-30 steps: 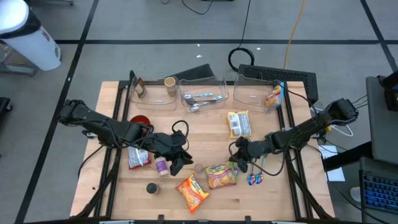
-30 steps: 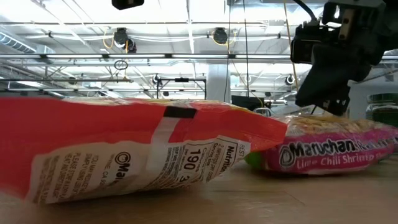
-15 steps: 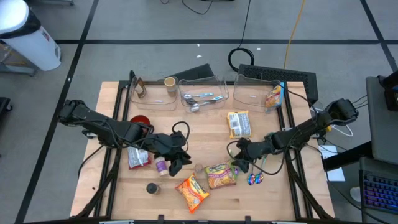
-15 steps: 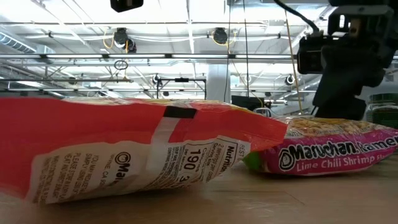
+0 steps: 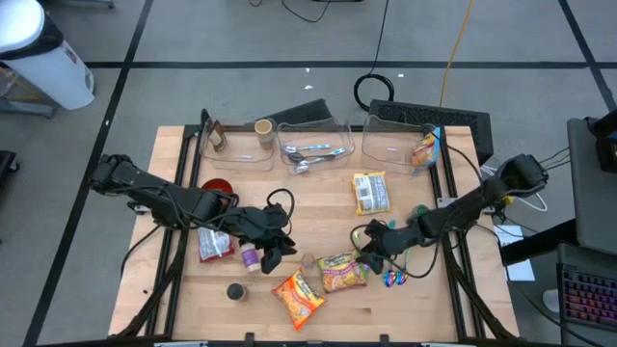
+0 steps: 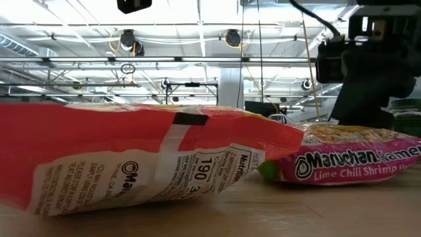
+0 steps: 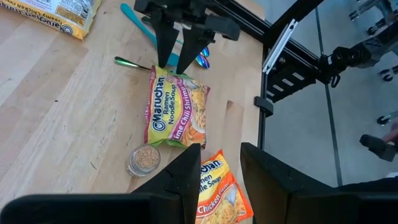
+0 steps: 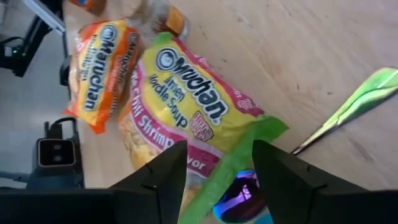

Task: Pick & Place Food Item
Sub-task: Put the green noodle pack into the right transparent bin

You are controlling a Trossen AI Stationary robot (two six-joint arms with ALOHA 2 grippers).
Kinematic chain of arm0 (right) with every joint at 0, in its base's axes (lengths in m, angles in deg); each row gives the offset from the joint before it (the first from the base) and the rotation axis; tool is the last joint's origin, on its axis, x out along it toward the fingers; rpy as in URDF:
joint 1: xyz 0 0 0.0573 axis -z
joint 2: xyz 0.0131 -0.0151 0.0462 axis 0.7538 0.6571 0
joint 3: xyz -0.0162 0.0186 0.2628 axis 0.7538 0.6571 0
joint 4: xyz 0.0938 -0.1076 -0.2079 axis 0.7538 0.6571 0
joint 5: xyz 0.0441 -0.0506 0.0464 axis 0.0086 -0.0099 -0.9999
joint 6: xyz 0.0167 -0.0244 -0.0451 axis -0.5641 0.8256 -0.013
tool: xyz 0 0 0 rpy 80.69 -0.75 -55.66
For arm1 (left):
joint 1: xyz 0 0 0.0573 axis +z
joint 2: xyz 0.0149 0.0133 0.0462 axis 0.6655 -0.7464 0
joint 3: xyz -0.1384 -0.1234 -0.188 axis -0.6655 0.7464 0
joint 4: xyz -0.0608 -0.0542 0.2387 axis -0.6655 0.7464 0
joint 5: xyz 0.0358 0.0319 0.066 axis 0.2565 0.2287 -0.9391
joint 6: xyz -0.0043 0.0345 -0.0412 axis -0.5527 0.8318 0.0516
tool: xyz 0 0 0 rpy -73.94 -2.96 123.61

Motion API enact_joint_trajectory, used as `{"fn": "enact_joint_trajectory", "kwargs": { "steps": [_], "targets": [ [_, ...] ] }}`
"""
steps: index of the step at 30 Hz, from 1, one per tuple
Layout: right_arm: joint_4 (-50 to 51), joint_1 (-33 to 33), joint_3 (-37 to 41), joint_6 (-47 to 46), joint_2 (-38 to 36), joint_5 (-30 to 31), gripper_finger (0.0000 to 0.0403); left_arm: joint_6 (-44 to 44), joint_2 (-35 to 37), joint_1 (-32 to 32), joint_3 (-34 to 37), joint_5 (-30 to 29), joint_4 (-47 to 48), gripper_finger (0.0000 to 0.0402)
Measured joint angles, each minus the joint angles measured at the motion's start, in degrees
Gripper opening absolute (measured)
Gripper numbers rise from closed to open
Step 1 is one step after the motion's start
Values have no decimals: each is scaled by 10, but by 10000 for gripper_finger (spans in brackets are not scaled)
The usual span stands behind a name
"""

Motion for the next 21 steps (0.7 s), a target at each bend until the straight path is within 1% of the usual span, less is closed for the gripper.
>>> {"fn": "enact_joint_trajectory", "kwargs": {
  "steps": [6,21],
  "targets": [
    [-8,0,0,-9,23,-14,172,-2,0,0,0,0,-1,120],
    [-8,0,0,-11,27,-13,169,-3,0,0,0,-4,-1,120]
  ]
}}
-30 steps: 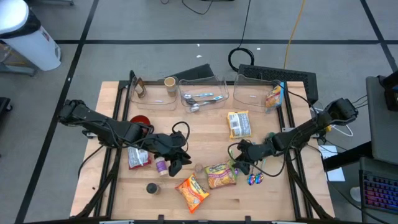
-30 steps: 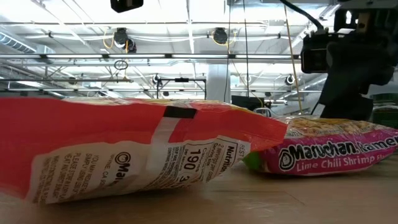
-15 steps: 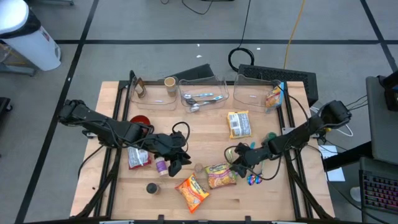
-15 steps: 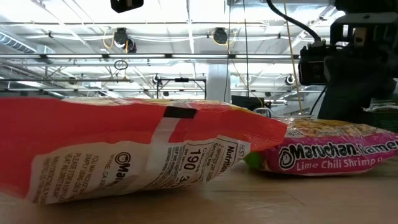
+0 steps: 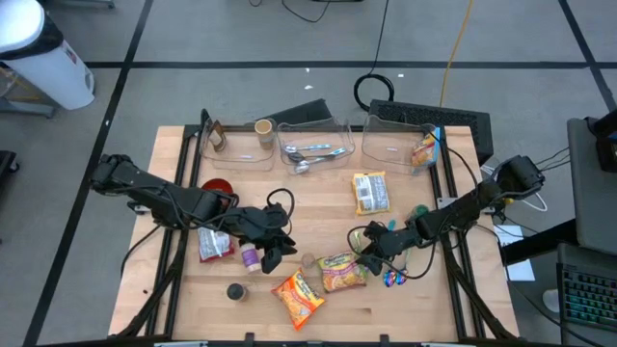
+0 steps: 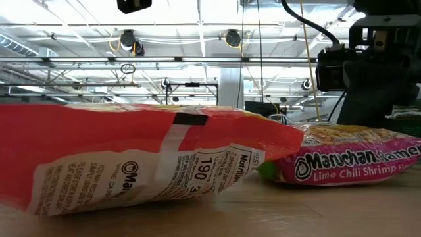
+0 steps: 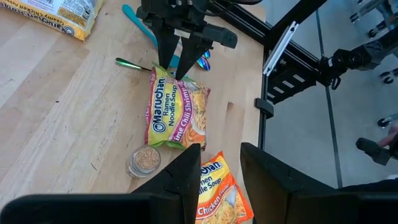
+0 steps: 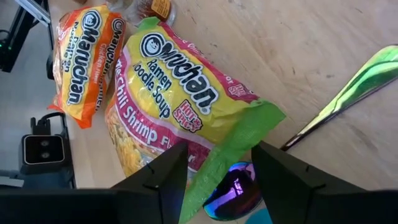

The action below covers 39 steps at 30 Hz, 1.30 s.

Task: Pick & Place Food Item
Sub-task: Put the green noodle pack into the right transparent bin

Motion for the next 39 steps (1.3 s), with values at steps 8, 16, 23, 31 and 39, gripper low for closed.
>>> {"fn": "enact_joint_trajectory", "kwargs": {
  "steps": [8,16,23,31,39],
  "targets": [
    [-77,0,0,4,54,-2,169,-3,0,0,0,-2,-1,120],
    [-88,0,0,1,58,-13,115,-5,0,0,0,-2,-1,120],
    [-99,2,0,6,41,-42,8,-5,0,0,0,-8,-2,120],
    [-105,19,0,9,-44,-61,2,1,0,2,0,-21,-16,120],
    [-111,70,0,21,-193,-46,1,9,0,14,0,-23,-16,120]
  ]
}}
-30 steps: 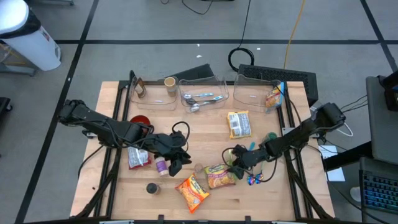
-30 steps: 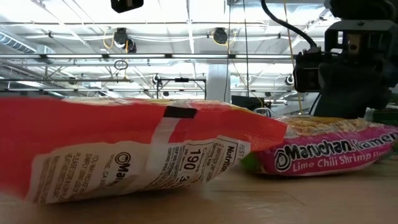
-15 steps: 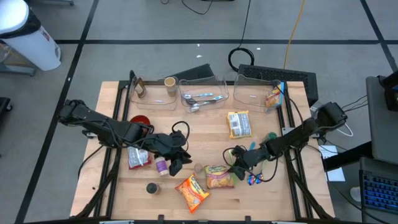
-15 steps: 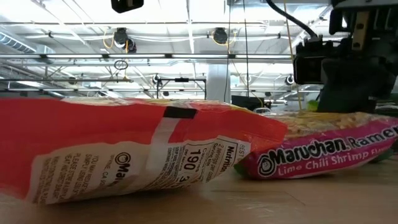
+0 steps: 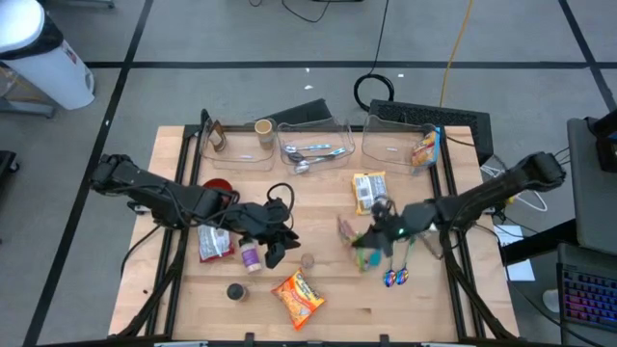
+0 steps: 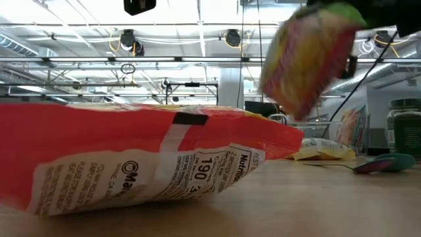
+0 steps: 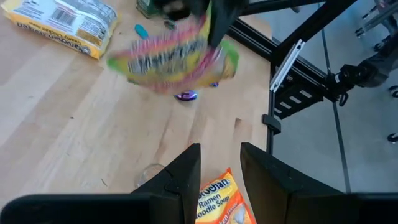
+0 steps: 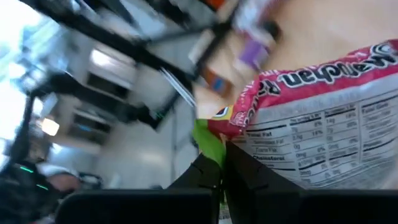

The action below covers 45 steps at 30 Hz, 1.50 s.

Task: Pick & Place Food Item
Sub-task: Put the green noodle pack into the right transparent bin

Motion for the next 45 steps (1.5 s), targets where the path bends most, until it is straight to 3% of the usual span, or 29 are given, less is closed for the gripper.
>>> {"fn": "enact_joint_trajectory", "kwargs": {
  "steps": [9,14,19,33,39,45],
  "targets": [
    [37,118,0,-14,-183,-16,0,44,0,20,0,0,-1,120],
    [127,198,0,-14,-269,-18,0,82,0,39,0,1,-2,120],
    [237,298,0,-14,-316,-63,0,132,0,67,0,11,-2,120],
    [289,617,-39,29,-306,-220,0,295,0,216,0,193,-2,120],
    [429,718,-127,137,-272,-227,0,343,0,277,0,268,-1,120],
    [602,769,-204,261,-207,-227,0,367,0,318,0,312,4,120]
  ]
}}
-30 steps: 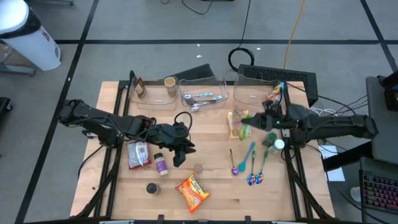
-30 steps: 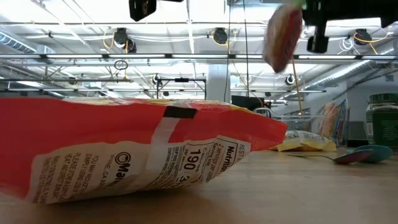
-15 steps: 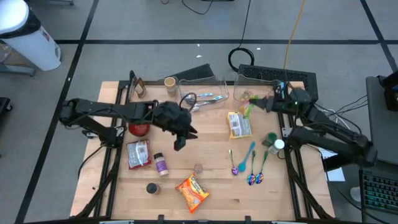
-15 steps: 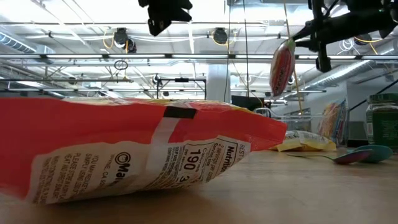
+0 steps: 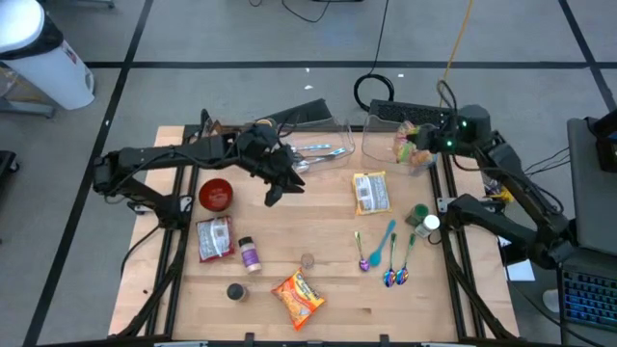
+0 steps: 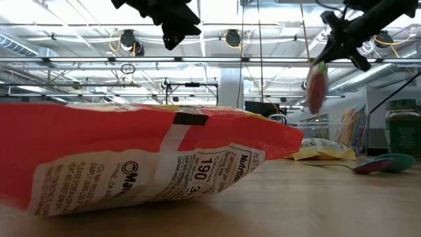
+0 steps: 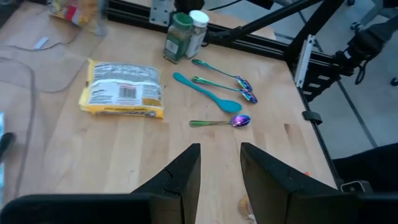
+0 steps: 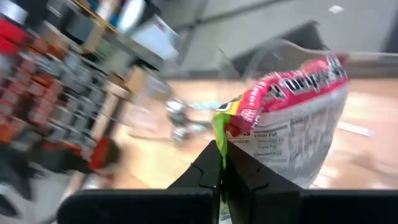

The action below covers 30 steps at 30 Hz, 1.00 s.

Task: Pick & Place Food Item
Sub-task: Put the green noodle pack into the right transparent bin

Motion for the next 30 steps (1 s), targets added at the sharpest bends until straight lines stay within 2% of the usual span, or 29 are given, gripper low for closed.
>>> {"fn": "enact_joint_trajectory", "kwargs": {
  "steps": [8,19,30],
  "targets": [
    [38,37,-12,89,75,0,0,2,0,19,0,27,1,120],
    [101,97,-12,201,141,-2,0,-7,0,20,0,25,0,120],
    [101,96,-12,238,167,8,0,-8,0,20,0,17,-14,120]
  ]
}}
